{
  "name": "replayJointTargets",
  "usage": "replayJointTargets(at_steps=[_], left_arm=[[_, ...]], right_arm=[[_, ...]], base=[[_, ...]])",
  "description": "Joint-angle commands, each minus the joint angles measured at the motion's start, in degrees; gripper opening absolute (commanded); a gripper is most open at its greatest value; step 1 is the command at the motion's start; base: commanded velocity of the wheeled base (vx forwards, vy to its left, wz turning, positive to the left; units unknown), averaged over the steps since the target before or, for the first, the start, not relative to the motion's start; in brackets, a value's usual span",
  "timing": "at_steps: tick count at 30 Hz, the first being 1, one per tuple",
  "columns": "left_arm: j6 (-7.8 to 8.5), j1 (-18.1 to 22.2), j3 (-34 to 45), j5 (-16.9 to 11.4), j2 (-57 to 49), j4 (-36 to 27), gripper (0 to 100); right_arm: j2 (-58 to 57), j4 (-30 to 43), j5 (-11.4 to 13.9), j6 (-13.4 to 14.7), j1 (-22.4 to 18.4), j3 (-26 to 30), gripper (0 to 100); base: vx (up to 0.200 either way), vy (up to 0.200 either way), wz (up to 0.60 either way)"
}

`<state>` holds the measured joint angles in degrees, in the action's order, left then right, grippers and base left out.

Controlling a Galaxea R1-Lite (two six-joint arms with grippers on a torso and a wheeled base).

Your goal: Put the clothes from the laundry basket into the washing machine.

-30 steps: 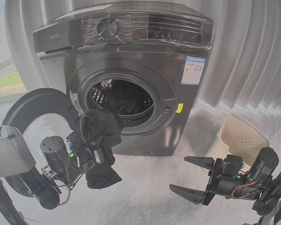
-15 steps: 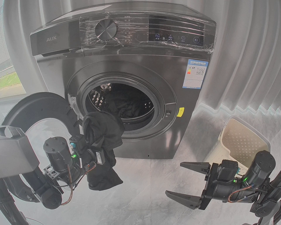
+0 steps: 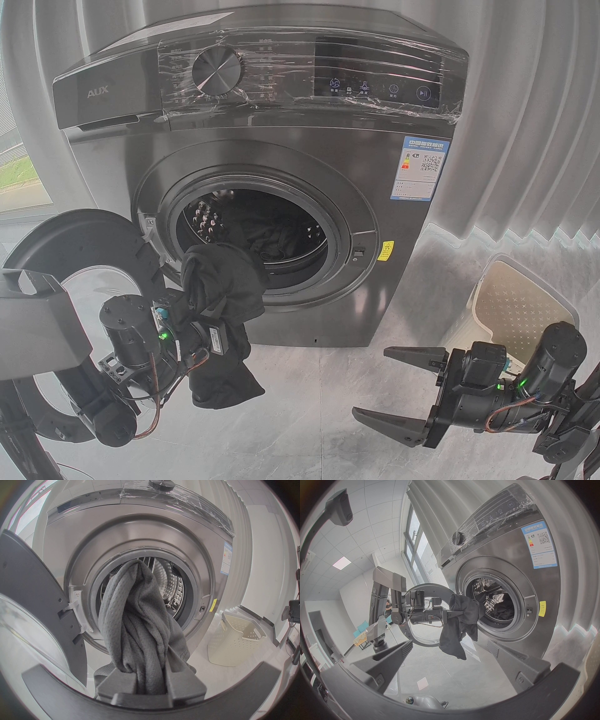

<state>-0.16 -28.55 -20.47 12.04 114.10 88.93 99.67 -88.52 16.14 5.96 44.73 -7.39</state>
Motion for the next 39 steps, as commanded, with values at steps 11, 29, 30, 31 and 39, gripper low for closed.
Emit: replayJointTargets(at_steps=[11, 29, 30, 31, 39], left_arm=[[0.07, -2.83, 0.17, 0.26, 0.24, 0.10, 0], [-0.46, -6.17, -5.20, 0.35, 3.93, 0.01, 0], [-0.19, -6.08, -5.72, 0.35, 4.20, 0.10, 0], [-0.46, -6.17, -6.25, 0.35, 4.55, 0.01, 0], [1.30, -5.55, -14.78, 0.26, 8.59, -0.16, 0]], right_arm=[[0.88, 0.27, 0.03, 0.19, 0.01, 0.09, 100], [0.96, 0.45, 0.03, 0.02, 0.71, 1.76, 100], [0.96, 0.45, 0.03, 0.02, 0.89, 1.94, 100], [1.05, 0.45, -0.06, 0.02, 0.98, 2.20, 100], [2.11, 0.36, 0.03, 0.19, 1.94, 3.17, 100]], base=[[0.000, 0.018, 0.00], [0.133, 0.000, 0.00], [0.000, 0.000, 0.00], [0.000, 0.000, 0.00], [0.000, 0.000, 0.00]])
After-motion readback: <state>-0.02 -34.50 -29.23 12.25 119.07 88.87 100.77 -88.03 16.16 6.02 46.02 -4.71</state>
